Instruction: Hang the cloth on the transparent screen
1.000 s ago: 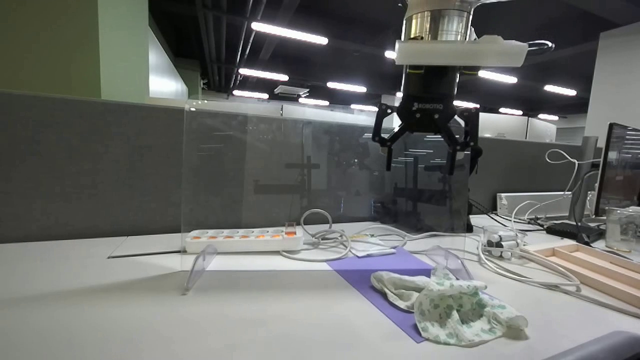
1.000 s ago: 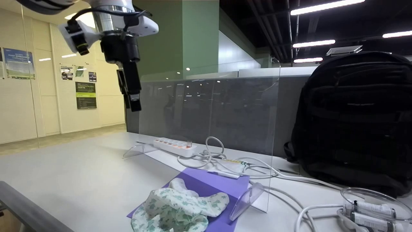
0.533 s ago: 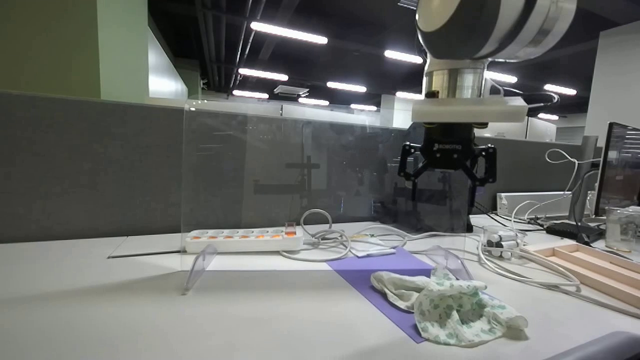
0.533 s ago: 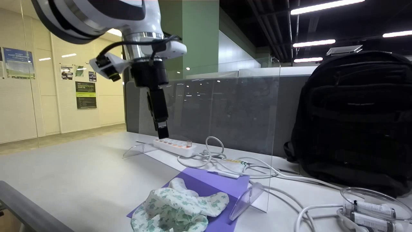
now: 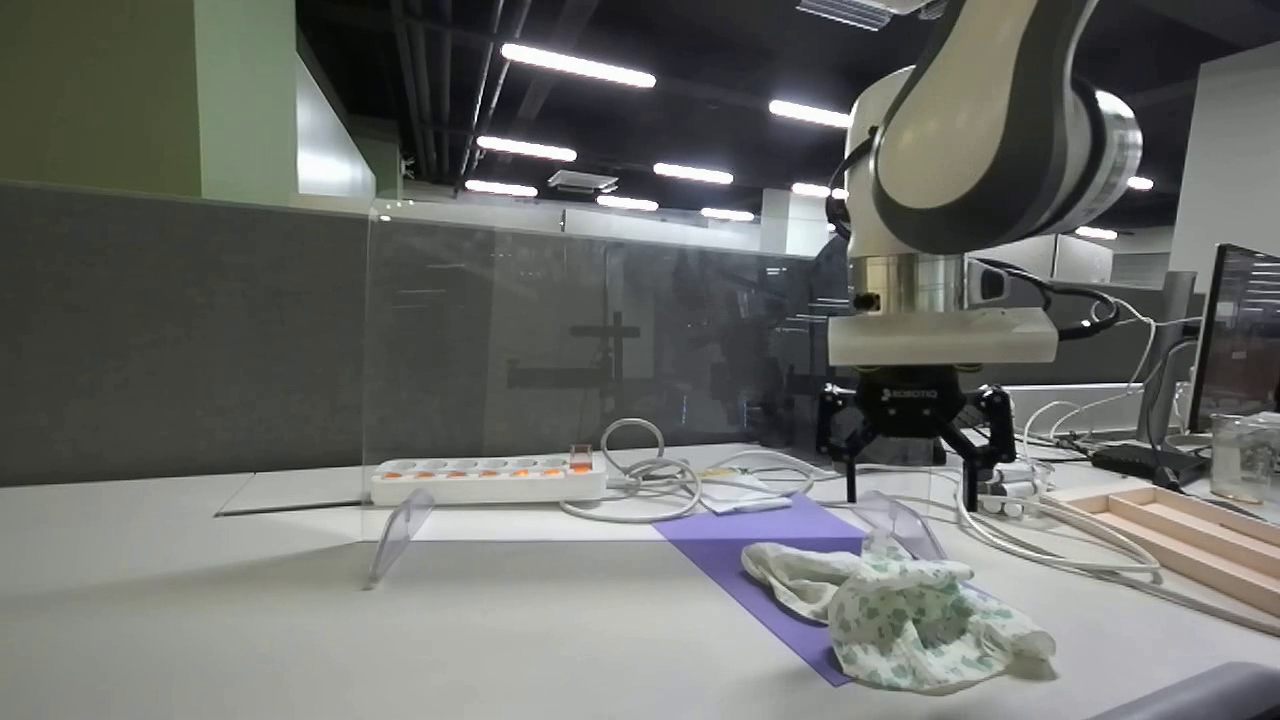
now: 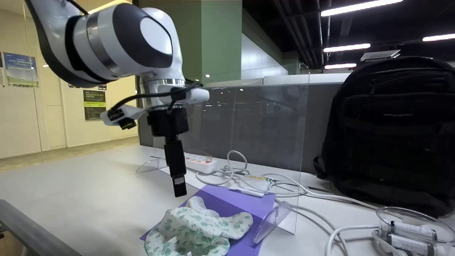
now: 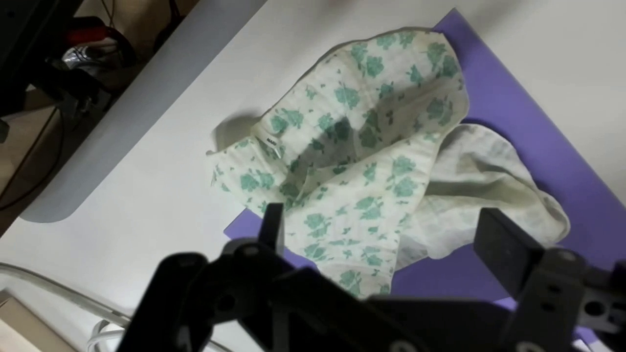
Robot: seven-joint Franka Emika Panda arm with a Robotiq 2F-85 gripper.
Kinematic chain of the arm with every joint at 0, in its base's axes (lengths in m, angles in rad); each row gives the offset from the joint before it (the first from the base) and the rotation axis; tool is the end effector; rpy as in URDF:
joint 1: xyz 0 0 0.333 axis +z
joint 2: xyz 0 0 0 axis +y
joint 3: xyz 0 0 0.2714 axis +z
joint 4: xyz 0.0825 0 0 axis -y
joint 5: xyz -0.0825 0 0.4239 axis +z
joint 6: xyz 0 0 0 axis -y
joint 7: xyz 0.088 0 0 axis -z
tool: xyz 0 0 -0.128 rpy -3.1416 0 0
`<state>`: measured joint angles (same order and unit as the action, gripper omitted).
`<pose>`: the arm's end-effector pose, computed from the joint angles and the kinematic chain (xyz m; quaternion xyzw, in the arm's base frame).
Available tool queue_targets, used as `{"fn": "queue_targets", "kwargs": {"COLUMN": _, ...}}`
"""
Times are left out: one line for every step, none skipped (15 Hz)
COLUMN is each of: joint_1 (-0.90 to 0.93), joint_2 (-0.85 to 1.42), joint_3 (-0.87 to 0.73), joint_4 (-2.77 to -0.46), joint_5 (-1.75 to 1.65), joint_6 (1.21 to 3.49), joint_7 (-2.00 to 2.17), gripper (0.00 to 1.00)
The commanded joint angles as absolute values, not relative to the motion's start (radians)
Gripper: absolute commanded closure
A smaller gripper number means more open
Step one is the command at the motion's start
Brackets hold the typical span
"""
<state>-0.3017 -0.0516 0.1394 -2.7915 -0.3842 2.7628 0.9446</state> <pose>0.3951 -0.0532 0.1232 0.9276 -0.3656 0.0386 0.0664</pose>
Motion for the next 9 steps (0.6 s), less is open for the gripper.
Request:
{"fn": "queue_targets", "kwargs": {"joint_1": -0.305, "joint_2": 0.038, "joint_3": 0.123, "joint_4": -2.76, "joint_5": -0.556, "joint_6": 2.811, "joint_7": 1.108, "gripper": 0.0}}
{"fn": "queue_targets", "kwargs": {"joint_1": -0.3, "joint_2": 0.056, "joint_3": 0.109, "joint_4": -2.75, "joint_5": -0.619, "joint_6": 2.82, "joint_7": 1.155, "gripper": 0.0}}
{"fn": "queue_targets", "kwargs": {"joint_1": -0.298, "joint_2": 0.076, "joint_3": 0.102, "joint_4": -2.739, "joint_5": -0.657, "joint_6": 2.829, "joint_7": 1.184, "gripper": 0.0}}
{"fn": "queue_targets", "kwargs": {"joint_1": -0.295, "joint_2": 0.096, "joint_3": 0.094, "joint_4": -2.727, "joint_5": -0.698, "joint_6": 2.838, "joint_7": 1.219, "gripper": 0.0}}
{"fn": "queue_targets", "kwargs": {"joint_1": -0.292, "joint_2": 0.118, "joint_3": 0.087, "joint_4": -2.714, "joint_5": -0.732, "joint_6": 2.846, "joint_7": 1.246, "gripper": 0.0}}
{"fn": "queue_targets", "kwargs": {"joint_1": -0.289, "joint_2": 0.139, "joint_3": 0.078, "joint_4": -2.7, "joint_5": -0.767, "joint_6": 2.854, "joint_7": 1.275, "gripper": 0.0}}
{"fn": "queue_targets", "kwargs": {"joint_1": -0.284, "joint_2": 0.162, "joint_3": 0.071, "joint_4": -2.684, "joint_5": -0.797, "joint_6": 2.859, "joint_7": 1.299, "gripper": 0.0}}
{"fn": "queue_targets", "kwargs": {"joint_1": -0.279, "joint_2": 0.182, "joint_3": 0.065, "joint_4": -2.669, "joint_5": -0.825, "joint_6": 2.864, "joint_7": 1.323, "gripper": 0.0}}
{"fn": "queue_targets", "kwargs": {"joint_1": -0.274, "joint_2": 0.205, "joint_3": 0.058, "joint_4": -2.653, "joint_5": -0.848, "joint_6": 2.868, "joint_7": 1.343, "gripper": 0.0}}
